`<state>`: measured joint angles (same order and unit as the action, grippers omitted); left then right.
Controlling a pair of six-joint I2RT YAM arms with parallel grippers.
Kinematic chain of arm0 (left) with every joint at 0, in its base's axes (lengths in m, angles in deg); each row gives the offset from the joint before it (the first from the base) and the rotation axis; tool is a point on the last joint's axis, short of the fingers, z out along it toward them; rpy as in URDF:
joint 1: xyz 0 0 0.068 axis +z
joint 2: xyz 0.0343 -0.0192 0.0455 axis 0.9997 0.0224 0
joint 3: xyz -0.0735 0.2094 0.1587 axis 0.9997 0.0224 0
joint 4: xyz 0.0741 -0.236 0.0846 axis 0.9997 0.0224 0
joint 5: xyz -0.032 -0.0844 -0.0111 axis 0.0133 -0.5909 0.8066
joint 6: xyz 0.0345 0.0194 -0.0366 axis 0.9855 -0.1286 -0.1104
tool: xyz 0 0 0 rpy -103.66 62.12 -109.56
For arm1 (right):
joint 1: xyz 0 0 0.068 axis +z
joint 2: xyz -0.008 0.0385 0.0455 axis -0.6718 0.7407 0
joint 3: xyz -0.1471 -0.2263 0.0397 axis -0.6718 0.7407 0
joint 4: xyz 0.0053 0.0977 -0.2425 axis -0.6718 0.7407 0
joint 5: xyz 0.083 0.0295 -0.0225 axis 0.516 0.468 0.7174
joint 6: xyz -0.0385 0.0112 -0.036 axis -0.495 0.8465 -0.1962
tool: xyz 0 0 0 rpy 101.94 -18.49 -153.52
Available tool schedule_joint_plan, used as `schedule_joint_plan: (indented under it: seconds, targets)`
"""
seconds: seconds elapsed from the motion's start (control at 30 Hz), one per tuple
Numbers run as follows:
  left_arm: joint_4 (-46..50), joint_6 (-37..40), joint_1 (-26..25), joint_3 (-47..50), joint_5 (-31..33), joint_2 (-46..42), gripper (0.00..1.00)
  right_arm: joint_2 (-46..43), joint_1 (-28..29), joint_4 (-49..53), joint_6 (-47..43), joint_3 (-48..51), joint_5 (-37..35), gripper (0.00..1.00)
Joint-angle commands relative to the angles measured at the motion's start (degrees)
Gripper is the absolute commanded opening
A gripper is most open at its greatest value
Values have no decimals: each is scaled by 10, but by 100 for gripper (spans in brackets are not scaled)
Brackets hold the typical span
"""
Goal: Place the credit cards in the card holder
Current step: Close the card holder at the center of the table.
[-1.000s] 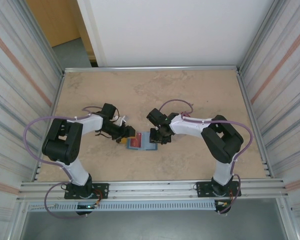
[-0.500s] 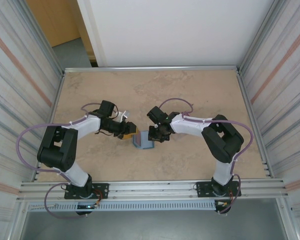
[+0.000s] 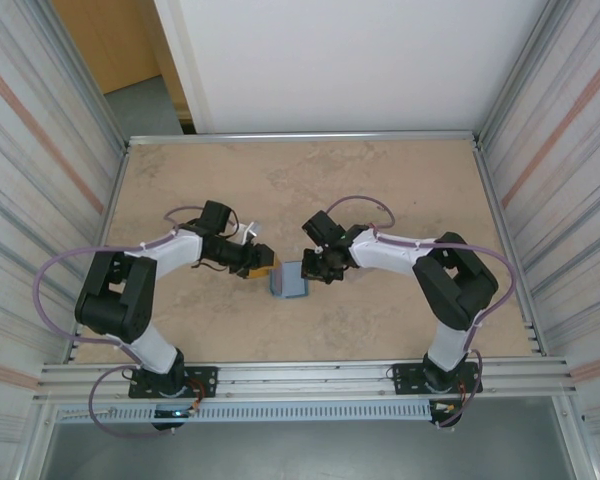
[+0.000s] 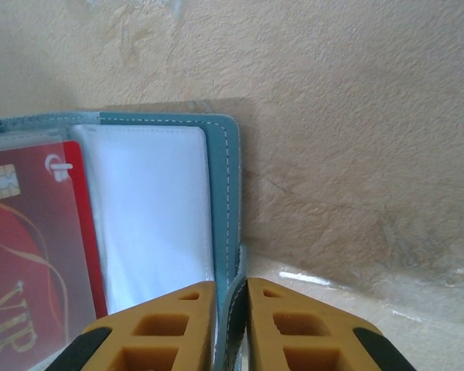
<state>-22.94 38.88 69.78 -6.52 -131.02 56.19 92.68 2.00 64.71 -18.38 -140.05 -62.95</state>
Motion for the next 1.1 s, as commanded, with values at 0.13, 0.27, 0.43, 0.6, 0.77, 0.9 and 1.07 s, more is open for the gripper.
schedule_joint_plan:
  seconds: [0.13, 0.27, 0.43, 0.6, 0.77, 0.9, 1.07]
  targets:
    - [-33, -27, -24, -28, -56, 13, 45, -38, -11, -33, 10, 31, 19, 14]
    - [-35, -18, -40, -36, -52, 55, 46, -43, -14, -45, 16, 45, 23, 16]
    - [-13, -4, -56, -58, -43, 120, 44, -41, -14, -54, 14, 50, 26, 16]
    - [-7, 5, -77, -84, -62, 132, 44, -50, -12, -65, 18, 61, 26, 16]
    - [7, 19, -86, -88, -51, 137, 44, -72, -11, -55, 18, 70, 18, 22]
    - [13, 30, -84, -82, -32, 151, 43, -94, -13, -41, 17, 79, 11, 30]
    - [16, 23, -84, -91, -28, 176, 41, -115, -8, -63, 37, 108, 18, 37]
